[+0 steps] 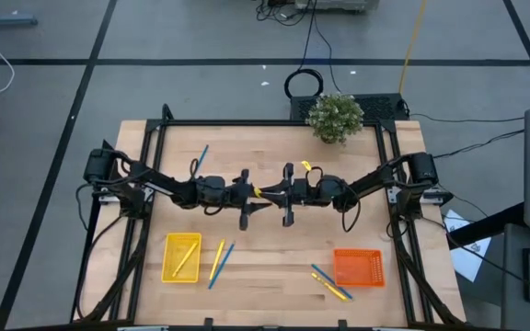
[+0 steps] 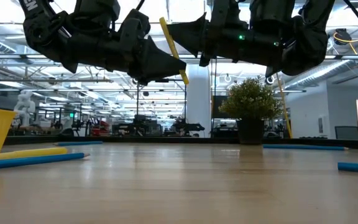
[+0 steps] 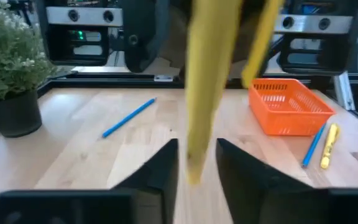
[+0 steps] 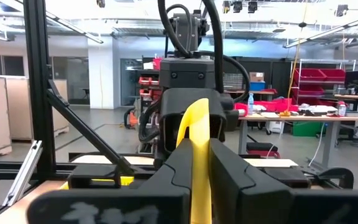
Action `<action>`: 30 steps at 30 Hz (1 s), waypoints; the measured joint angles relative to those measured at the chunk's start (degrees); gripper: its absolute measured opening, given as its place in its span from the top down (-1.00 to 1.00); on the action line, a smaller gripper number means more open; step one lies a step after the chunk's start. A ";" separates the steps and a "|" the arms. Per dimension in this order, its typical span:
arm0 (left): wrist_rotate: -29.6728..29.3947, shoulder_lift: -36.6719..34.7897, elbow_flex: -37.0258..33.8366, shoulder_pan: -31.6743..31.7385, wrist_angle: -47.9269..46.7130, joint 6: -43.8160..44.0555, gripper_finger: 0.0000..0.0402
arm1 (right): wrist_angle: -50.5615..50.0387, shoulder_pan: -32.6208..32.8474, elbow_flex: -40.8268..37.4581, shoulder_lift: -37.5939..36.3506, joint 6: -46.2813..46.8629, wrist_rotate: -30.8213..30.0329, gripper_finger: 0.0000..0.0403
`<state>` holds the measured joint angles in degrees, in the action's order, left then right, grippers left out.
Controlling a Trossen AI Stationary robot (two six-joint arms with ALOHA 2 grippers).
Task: Sort pens & pencils
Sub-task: Put the top yellow pen into the yellow bin
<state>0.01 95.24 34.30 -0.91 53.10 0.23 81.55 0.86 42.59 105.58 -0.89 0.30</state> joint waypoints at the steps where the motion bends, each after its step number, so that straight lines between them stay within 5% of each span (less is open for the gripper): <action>1: -0.07 0.00 0.00 0.00 0.07 -0.02 0.61 | -0.01 0.00 0.00 0.00 0.00 0.00 0.92; 4: -0.11 0.00 0.00 0.00 0.15 -0.15 0.87 | -0.10 -0.02 0.00 0.00 -0.02 0.00 0.92; 13: -1.03 0.00 -0.02 -0.02 0.15 0.39 0.86 | -0.62 -0.02 0.00 -0.02 0.33 -0.07 0.90; 22: -1.12 -0.33 -0.07 -0.04 -0.72 0.35 0.86 | -1.53 -0.07 0.00 -0.09 2.77 -0.56 0.34; 30: -1.12 -0.39 -0.07 -0.04 -1.97 0.33 0.86 | -1.87 -0.07 -0.07 -0.07 3.33 -0.94 0.09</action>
<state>-1.10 94.85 34.24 -0.95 51.13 0.56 79.68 0.79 42.52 105.51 2.44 -0.64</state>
